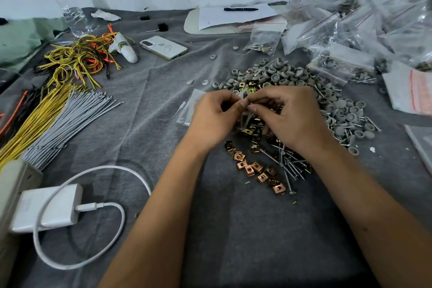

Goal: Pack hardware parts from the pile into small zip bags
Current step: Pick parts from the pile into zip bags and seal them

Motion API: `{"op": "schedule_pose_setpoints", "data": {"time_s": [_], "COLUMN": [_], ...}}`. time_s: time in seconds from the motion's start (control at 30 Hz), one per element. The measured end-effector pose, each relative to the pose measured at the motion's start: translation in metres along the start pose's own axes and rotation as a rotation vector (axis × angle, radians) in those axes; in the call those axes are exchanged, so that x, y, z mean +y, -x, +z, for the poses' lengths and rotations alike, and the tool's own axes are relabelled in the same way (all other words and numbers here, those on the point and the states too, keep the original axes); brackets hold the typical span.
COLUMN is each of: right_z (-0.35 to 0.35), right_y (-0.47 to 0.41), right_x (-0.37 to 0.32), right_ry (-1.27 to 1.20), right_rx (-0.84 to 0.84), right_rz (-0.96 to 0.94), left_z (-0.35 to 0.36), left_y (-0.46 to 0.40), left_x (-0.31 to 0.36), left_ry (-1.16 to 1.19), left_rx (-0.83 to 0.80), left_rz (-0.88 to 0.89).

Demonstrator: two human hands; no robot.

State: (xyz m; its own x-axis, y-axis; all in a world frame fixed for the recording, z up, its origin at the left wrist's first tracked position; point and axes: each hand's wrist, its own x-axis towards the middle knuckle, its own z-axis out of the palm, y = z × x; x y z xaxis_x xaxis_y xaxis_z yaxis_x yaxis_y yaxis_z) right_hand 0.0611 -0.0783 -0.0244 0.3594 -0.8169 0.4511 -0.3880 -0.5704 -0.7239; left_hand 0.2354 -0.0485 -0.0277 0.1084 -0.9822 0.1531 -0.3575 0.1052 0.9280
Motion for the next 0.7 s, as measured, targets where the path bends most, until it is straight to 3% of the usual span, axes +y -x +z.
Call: {"op": "schedule_pose_setpoints", "data": {"time_s": [0.13, 0.23, 0.33, 0.43, 0.7], "right_z": [-0.001, 0.002, 0.004, 0.005, 0.022], "right_y": [-0.003, -0.002, -0.001, -0.001, -0.002], "right_x": [0.006, 0.002, -0.001, -0.002, -0.012], "right_ry": [-0.071, -0.057, -0.091, 0.054, 0.484], "right_rx": [0.0, -0.073, -0.025, 0.019, -0.252], "right_rz": [0.096, 0.051, 0.038, 0.002, -0.19], "left_z": [-0.003, -0.005, -0.01, -0.018, -0.017], "left_y": [-0.001, -0.001, 0.0, -0.002, -0.001], "left_x": [0.002, 0.004, 0.006, 0.005, 0.008], "left_ry": [0.028, 0.009, 0.092, 0.163, 0.206], "left_rx": [0.072, 0.26, 0.508, 0.716, 0.734], "left_rz": [0.03, 0.081, 0.097, 0.08, 0.132]}}
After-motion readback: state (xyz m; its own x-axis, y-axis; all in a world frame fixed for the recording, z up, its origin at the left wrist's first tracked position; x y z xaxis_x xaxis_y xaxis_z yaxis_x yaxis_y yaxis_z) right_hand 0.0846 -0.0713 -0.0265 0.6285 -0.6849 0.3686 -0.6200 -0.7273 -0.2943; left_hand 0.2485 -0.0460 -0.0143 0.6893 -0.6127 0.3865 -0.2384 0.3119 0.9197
